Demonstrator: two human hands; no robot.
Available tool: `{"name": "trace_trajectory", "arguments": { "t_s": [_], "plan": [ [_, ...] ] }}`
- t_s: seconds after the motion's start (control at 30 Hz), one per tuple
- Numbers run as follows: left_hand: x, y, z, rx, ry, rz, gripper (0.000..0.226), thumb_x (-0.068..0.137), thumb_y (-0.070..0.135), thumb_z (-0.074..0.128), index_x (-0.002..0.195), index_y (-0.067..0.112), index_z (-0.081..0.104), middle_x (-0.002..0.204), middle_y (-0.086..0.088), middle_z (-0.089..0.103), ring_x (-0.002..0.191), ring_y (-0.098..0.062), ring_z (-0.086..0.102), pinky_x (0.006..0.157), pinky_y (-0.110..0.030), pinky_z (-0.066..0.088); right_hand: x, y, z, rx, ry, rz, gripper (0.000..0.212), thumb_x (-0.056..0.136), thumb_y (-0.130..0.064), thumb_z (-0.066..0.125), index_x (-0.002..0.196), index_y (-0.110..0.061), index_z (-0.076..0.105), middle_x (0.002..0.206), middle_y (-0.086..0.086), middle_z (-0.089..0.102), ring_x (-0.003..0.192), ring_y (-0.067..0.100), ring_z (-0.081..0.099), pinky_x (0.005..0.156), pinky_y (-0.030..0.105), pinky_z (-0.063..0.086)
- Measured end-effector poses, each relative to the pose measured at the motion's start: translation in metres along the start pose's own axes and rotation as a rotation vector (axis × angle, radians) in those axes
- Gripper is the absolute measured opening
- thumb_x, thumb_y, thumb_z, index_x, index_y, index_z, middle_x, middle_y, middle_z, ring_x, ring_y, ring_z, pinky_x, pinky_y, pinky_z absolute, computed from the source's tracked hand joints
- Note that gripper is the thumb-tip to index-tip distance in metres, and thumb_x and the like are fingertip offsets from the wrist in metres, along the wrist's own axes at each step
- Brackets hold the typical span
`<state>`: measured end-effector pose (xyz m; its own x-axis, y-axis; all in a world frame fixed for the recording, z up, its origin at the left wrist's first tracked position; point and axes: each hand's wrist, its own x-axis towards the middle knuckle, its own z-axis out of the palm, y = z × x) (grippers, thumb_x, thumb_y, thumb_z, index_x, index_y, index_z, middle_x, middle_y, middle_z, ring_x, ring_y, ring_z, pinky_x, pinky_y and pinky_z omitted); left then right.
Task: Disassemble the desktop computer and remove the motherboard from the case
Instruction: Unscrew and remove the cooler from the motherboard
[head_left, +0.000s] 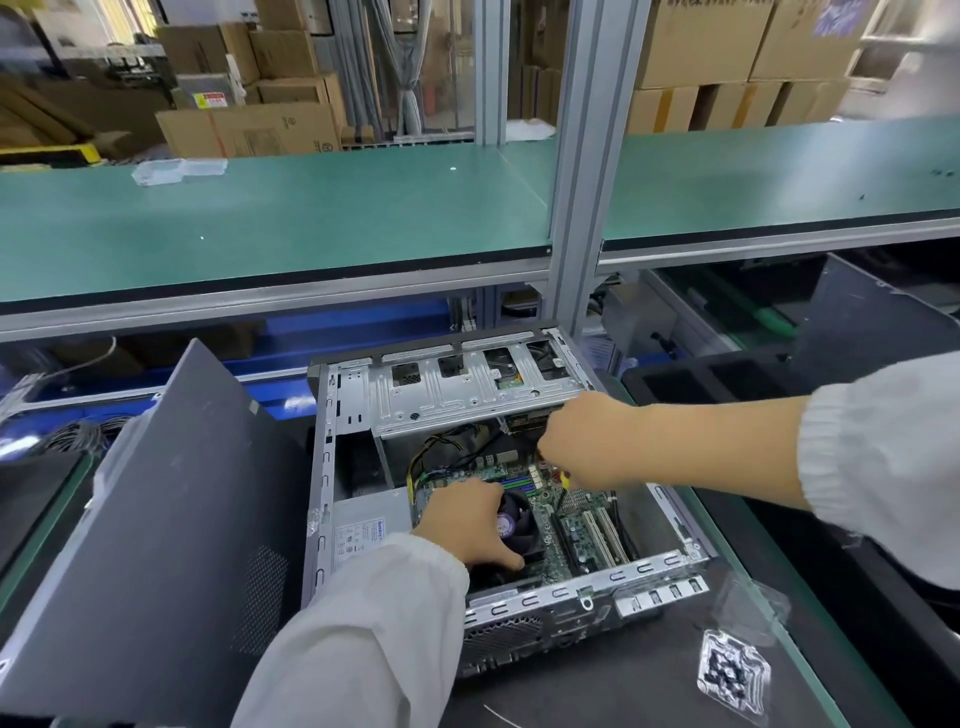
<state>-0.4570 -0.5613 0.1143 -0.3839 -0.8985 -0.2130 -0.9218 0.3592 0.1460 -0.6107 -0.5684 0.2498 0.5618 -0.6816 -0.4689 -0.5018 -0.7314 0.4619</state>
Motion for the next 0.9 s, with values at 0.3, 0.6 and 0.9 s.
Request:
{"name": "trace_trajectory", "arguments": {
  "t_s": [0.3, 0.6, 0.9],
  "plan": [
    [0.0, -0.001, 0.001, 0.04, 0.017, 0.014, 0.063, 0.056, 0.068, 0.069, 0.09, 0.018, 0.053, 0.085, 0.003, 0.06, 0.077, -0.02, 0.054, 0.061, -0.03, 0.036, -0.005, -0.01, 0.013, 0.335, -0.067, 0.088, 0.022, 0.09, -0.029, 0.058, 0.078, -0.015, 0.047, 0.078, 0.004, 0.052, 0.072, 0.025, 0.048, 0.061, 0.03, 0.041],
    [-0.001, -0.001, -0.001, 0.043, 0.029, 0.012, 0.061, 0.054, 0.069, 0.069, 0.085, 0.02, 0.049, 0.076, 0.006, 0.052, 0.071, -0.018, 0.048, 0.059, -0.029, 0.033, 0.0, -0.01, 0.02, 0.284, -0.048, 0.103, 0.015, 0.09, -0.024, 0.057, 0.09, -0.008, 0.057, 0.087, 0.007, 0.062, 0.087, 0.028, 0.062, 0.06, 0.03, 0.041],
    [-0.001, 0.001, -0.003, 0.042, 0.012, 0.006, 0.066, 0.055, 0.069, 0.07, 0.094, 0.018, 0.055, 0.088, 0.002, 0.063, 0.081, -0.021, 0.058, 0.062, -0.03, 0.035, 0.001, -0.016, 0.019, 0.246, -0.046, 0.128, 0.021, 0.09, -0.019, 0.054, 0.074, -0.01, 0.044, 0.077, 0.006, 0.056, 0.071, 0.027, 0.054, 0.048, 0.027, 0.033]
  ]
}}
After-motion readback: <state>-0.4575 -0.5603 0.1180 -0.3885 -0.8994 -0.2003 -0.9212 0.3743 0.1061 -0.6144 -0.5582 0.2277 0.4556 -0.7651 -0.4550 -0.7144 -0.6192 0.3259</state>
